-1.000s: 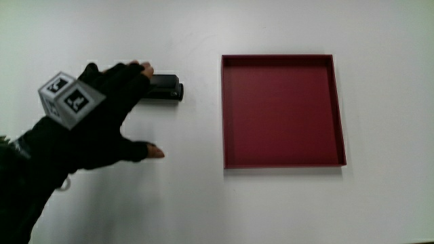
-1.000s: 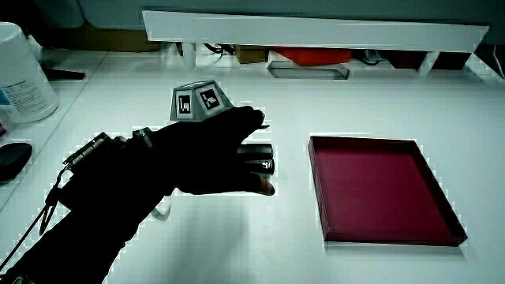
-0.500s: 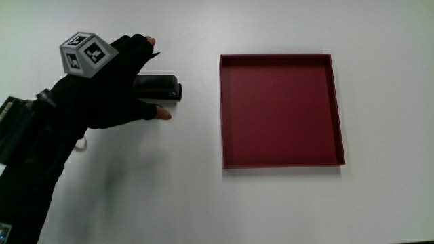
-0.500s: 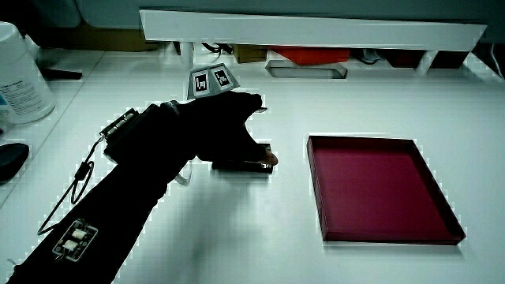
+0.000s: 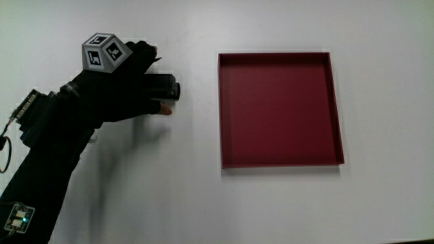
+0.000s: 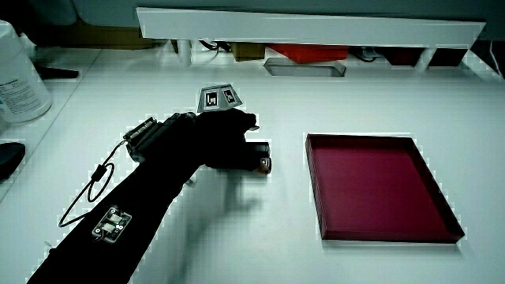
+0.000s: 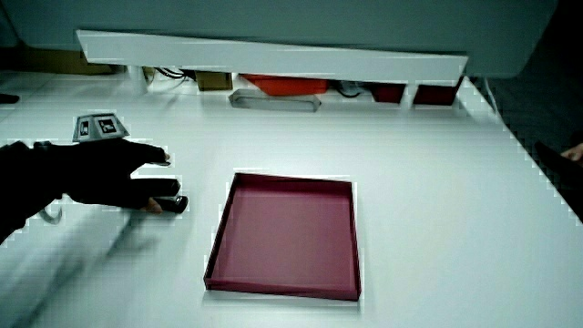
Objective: Pick stapper from desk
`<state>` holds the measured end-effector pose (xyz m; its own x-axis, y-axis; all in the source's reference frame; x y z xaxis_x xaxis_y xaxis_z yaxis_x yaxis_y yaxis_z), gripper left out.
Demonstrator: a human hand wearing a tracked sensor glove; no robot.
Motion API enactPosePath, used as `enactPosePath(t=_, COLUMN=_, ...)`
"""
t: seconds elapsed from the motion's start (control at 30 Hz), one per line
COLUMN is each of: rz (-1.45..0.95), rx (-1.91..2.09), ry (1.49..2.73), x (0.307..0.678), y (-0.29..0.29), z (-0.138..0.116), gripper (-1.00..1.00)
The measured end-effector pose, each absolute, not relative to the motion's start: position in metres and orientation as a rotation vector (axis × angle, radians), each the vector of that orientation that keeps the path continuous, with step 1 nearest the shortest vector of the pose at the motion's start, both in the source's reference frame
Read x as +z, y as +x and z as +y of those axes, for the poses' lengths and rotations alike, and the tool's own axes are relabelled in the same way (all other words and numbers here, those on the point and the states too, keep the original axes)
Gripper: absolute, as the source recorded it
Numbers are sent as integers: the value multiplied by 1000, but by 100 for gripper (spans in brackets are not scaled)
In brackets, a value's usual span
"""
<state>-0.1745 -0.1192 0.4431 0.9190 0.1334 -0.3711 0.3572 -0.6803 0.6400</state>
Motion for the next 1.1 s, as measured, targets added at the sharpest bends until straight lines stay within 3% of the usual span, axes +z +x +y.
enactPosePath(t=0.17, rz=373, rx=-387, ry=2357, x=442, y=-173, z=-118, gripper=0)
enactPosePath(t=0.7, rz=430, rx=-380, ry=2409, x=445, y=-171, z=-116, gripper=100)
enactPosePath(t=1.1, rz=527, rx=-433, ry=2460, x=410, y=-151, z=-112, gripper=100)
